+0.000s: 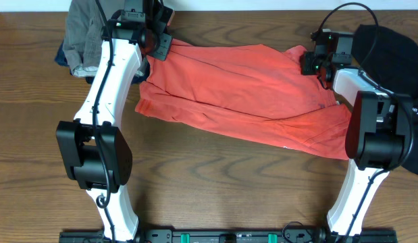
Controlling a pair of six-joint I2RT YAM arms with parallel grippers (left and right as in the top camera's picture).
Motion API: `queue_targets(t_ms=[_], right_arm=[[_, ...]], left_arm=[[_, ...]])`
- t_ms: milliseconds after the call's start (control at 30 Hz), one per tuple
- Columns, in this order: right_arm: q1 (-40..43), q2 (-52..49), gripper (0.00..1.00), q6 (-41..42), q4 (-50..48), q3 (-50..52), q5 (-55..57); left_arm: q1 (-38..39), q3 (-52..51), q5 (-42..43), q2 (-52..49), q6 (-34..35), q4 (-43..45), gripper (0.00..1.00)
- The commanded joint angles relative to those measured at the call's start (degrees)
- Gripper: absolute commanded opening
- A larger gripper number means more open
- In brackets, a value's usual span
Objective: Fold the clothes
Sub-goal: 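Fold the shirt's top edge down toward the bottom with both grippers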
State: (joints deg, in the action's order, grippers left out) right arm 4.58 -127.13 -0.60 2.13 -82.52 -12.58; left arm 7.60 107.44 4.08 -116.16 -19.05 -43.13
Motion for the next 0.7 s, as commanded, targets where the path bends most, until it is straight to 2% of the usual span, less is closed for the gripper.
queue_targets(t_ms=[0,100,167,300,433,667], right_arm=[[-0.20,-0.33,0.17,0.00,-0.17,-1.03,1.53],[0.17,0.15,0.09,0.35,0.02,-1.18,2.12],[0.63,0.57,0.01,0.42,0.61,-1.46,2.05],[1.81,2.60,0.01,0.55,3.04,-2.29,2.05],[3.41,5.70,0.01,0.52,4.52,-3.23,2.05],[6.64,7.76,0.01,0.22,6.91,-8.35,-1.49]], left_arm=[[-0.13,0.31,-0.70,-0.31,0.94,-0.15,0.06],[-0.13,0.31,-0.70,-0.31,0.94,-0.13,0.06],[-0.13,0.31,-0.70,-0.31,0.94,-0.13,0.06],[-0.20,0.31,-1.33,-0.31,1.20,-0.46,0.06],[-0.26,0.33,-6.56,-0.20,8.00,-1.01,0.06],[-0.31,0.33,-6.54,0.50,11.50,-4.57,0.06]])
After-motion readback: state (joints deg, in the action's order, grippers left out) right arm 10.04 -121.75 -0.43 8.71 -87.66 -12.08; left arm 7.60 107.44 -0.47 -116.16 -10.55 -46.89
